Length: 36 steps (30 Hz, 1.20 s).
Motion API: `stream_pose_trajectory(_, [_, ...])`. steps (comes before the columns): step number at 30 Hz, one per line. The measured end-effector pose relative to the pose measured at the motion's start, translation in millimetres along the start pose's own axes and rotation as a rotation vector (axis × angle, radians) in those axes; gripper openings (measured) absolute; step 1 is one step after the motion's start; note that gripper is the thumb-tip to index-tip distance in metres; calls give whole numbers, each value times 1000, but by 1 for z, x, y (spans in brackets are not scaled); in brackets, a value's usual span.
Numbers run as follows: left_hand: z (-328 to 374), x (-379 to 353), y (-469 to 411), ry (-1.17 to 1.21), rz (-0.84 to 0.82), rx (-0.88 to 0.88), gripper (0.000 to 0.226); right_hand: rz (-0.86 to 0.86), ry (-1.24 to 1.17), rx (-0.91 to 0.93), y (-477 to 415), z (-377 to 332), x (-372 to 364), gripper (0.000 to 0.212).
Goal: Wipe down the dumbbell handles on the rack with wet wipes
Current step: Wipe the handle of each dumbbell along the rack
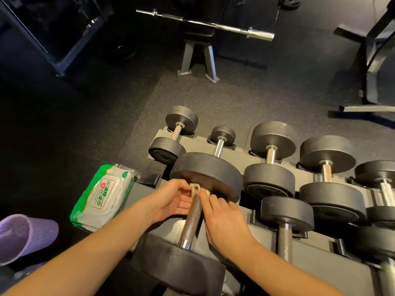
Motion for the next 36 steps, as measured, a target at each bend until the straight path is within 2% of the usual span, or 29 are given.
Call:
stream_pose_trajectory(3, [7, -3, 6, -87, 44, -82, 28, -69, -129, -11, 22, 9, -20, 74])
stream_pose_trajectory(6, [12, -7, 2, -228, 219, -178, 25, -120, -374, -32, 36, 17, -27, 53])
stream_pose_trajectory(8, [17, -7, 1, -348, 353, -246, 25, -63, -520, -166, 38, 27, -23, 36])
stream_pose_trajectory(10, [21, -7, 1, -427, 394, -287, 32, 0, -803, -390, 36, 37, -21, 20])
stream_pose_trajectory(12, [21, -7, 2, -406, 320, -311, 31, 62, -1222, -618, 29, 36, -25, 25])
stream_pose_trajectory(13, [21, -5, 1, -382, 277, -315, 31, 90, -1350, -693, 24, 34, -25, 26])
stream_pose_trajectory(16, [10, 4, -8, -276, 137, -242, 40, 187, -1425, -838, 11, 31, -26, 36])
stream_pose_trajectory(19, [-9, 4, -18, -32, -71, -109, 43, 315, -1463, -1017, 11, 29, -32, 40])
stream_pose_trajectory(21, [-15, 3, -21, 56, -134, -63, 37, 319, -1504, -1104, 11, 27, -33, 38])
stream_pose_trajectory(24, [-10, -3, -20, 10, -172, -75, 38, 226, -1634, -1199, 11, 23, -37, 37])
stream_pose_trajectory(27, [1, -8, -17, -217, -27, -135, 38, 148, -1731, -1210, 11, 23, -40, 32])
stream_pose_trajectory(30, [13, -6, -17, -417, 320, -210, 34, 68, -1720, -1235, 16, 21, -48, 24])
stream_pose_trajectory(32, [20, -4, -18, -609, 493, -259, 36, -24, -1655, -1144, 20, 21, -41, 27])
stream_pose_trajectory(34, [20, -5, -20, -669, 493, -286, 38, -110, -1481, -942, 18, 27, -18, 30])
stream_pose_trajectory(36, [15, -5, -21, -560, 344, -268, 39, -63, -1259, -749, 6, 39, 14, 32])
Point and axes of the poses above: each hand's wrist, its own y-axis away from the middle knuckle, its own x-axis out of the back of the hand, z = x × y, the point moved 8 cm from there along -y, towards the middle knuckle, and after that the axes turned 12 degrees about x, right-handed, at the moved point
